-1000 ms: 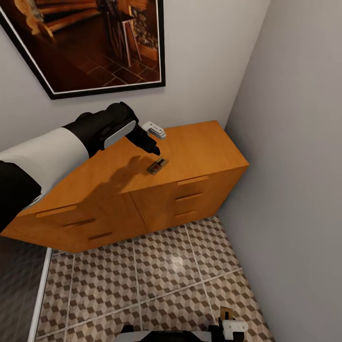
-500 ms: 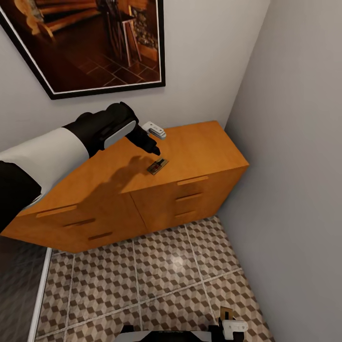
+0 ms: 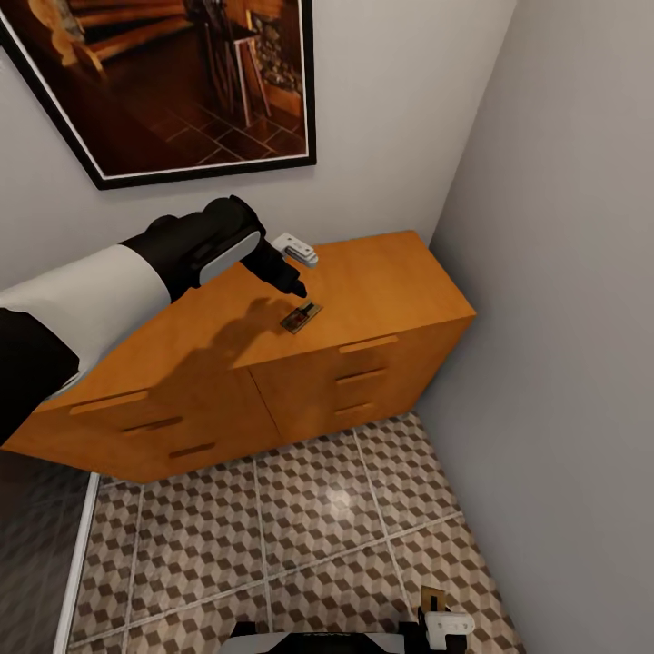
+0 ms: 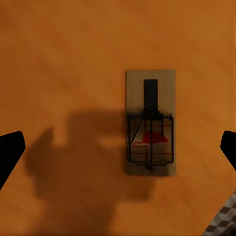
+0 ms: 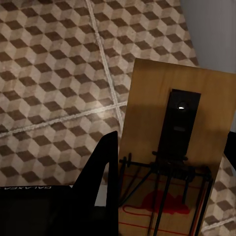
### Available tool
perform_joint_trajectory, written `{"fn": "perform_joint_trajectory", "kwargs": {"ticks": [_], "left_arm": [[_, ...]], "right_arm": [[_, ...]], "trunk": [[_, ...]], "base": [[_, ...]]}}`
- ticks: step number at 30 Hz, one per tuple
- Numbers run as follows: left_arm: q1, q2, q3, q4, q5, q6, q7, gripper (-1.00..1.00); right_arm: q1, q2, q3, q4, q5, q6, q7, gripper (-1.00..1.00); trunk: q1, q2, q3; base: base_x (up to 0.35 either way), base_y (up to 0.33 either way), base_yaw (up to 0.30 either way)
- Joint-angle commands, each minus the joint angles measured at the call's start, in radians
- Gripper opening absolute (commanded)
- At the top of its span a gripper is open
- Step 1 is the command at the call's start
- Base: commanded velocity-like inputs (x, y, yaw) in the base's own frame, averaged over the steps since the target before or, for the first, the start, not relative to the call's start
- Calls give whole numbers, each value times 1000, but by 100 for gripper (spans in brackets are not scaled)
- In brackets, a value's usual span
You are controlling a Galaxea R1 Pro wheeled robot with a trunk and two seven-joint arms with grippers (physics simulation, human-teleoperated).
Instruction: Take the four mousetraps from the cabinet in the bathroom and place them on the bathroom floor. Make sure all four end up on the same floor surface, and ensure that at least two of them are either under or directly next to the same bathroom sink.
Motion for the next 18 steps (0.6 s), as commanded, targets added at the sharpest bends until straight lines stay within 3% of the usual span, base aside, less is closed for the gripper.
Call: {"fn": "perform_joint_trajectory", "kwargs": {"ticks": [1,18], "left_arm": [[2,1,-5,-1,-7,-1,-8,100],[15,1,-5,-1,-7,-2,-8,100]], "right_arm": [[-1,0,9,1,-5,-2,-4,-100],[-1,0,9,1,-5,-2,-4,-100]], "trunk": [[0,-2,-1],[0,-2,-14]], "base": [[-21,0,0],[-3,0,0]]}}
